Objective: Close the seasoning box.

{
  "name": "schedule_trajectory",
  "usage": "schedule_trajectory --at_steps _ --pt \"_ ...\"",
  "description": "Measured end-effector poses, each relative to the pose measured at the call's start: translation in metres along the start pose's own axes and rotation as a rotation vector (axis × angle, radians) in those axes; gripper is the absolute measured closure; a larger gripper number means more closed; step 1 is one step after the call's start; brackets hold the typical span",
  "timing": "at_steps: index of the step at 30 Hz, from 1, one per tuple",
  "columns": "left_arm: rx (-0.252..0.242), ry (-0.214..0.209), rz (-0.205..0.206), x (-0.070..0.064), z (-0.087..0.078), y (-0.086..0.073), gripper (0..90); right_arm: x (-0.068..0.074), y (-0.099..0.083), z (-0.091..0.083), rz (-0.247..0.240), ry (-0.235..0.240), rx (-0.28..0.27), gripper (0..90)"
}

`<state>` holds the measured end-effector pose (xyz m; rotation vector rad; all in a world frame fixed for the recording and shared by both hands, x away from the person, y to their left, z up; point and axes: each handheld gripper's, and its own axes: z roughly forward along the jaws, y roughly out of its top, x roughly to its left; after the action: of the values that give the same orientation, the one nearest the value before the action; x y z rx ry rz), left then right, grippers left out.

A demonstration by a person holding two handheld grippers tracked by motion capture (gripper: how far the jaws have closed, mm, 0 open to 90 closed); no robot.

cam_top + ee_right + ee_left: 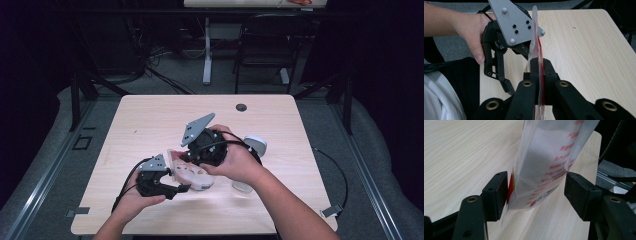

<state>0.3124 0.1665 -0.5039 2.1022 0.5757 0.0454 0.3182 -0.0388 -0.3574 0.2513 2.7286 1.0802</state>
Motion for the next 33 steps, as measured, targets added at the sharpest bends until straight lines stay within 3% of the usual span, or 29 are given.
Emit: schedule_trajectory --at_steps 13,33 --pt "0.022 -0.004 -0.006 0.0014 0.0048 -0.0025 34.3 0.0015 0.0038 -0.0010 -0.005 0.001 -0.015 89.9" --pt "0.010 -0.016 -0.017 0.0040 0.0091 -0.0080 36.5 0.0037 0.0050 -0.0018 -0.016 -0.003 -0.019 89.9"
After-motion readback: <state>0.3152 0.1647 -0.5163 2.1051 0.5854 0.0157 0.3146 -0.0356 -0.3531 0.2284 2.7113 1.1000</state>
